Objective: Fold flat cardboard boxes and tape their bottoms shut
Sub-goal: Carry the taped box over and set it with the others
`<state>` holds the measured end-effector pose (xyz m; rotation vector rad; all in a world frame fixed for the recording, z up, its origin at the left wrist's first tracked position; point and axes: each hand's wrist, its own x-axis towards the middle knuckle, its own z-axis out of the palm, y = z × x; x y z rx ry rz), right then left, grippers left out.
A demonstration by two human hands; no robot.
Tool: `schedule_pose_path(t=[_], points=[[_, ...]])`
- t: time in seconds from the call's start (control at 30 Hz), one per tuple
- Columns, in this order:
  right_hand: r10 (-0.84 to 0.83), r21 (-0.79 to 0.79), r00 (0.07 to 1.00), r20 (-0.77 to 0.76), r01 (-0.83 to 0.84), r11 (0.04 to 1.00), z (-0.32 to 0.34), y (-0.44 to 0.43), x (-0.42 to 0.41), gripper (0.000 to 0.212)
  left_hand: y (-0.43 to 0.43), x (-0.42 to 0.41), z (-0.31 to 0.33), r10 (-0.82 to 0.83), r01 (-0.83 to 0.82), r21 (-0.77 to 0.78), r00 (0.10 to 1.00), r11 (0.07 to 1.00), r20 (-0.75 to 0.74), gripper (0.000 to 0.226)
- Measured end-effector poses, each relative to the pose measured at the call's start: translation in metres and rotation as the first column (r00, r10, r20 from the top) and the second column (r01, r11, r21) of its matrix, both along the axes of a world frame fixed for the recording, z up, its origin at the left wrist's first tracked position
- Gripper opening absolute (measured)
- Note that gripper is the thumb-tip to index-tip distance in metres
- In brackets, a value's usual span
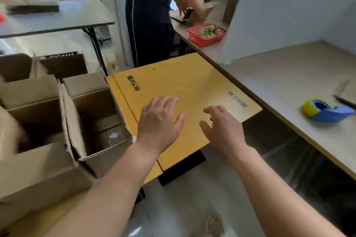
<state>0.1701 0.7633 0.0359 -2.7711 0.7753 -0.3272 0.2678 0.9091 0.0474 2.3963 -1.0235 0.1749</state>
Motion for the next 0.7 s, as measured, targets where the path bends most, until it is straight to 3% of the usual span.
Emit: schedule_pose_path(t=[0.3,0.7], points=[[-0.229,0.007,0.973,-0.002,0.229,0.973,-0.019,-0.107,-0.109,0.046,-0.140,-0.059,-0.033,-0.199,0.205,0.223,0.979,0.953,-0.048,0.065],[-0.466,0.009,0.884,-0.022,0.467,0.884,-0.033,-0.277,-0.270,0.044,-0.368,-0.206,-0.040,-0.475,0.449,0.297,0.880,0.843,0.018,0.069]])
